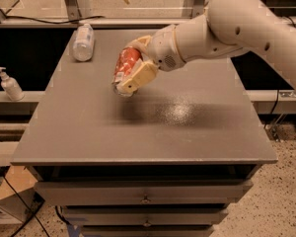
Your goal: Move coke can near blue plastic bottle
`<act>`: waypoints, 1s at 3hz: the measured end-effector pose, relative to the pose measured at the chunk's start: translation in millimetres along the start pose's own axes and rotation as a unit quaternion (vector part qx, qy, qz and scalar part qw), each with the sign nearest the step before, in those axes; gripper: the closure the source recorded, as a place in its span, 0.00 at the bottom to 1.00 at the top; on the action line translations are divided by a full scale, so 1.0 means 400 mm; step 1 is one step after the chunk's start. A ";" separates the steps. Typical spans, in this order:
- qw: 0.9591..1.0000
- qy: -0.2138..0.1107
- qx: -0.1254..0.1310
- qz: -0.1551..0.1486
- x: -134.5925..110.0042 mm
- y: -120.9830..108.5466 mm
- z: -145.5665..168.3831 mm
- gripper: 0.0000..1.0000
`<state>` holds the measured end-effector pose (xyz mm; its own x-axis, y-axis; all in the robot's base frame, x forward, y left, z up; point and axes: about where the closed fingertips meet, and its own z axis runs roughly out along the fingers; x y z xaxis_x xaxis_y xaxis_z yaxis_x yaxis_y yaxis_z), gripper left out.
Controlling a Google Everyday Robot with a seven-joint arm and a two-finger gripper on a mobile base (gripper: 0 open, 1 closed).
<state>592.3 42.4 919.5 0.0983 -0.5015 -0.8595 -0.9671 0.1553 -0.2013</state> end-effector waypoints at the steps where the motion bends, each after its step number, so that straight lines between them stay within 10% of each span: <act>1: 1.000 -0.026 0.018 -0.001 0.009 -0.062 0.030 1.00; 3: 0.995 -0.077 0.068 0.012 0.032 -0.192 0.088 1.00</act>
Offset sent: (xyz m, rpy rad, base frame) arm 0.0904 -0.0030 -0.0110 0.1533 -0.0775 -0.1314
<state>676.3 53.9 907.3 0.1198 -0.3618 -0.9245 -0.9301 0.2847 -0.2319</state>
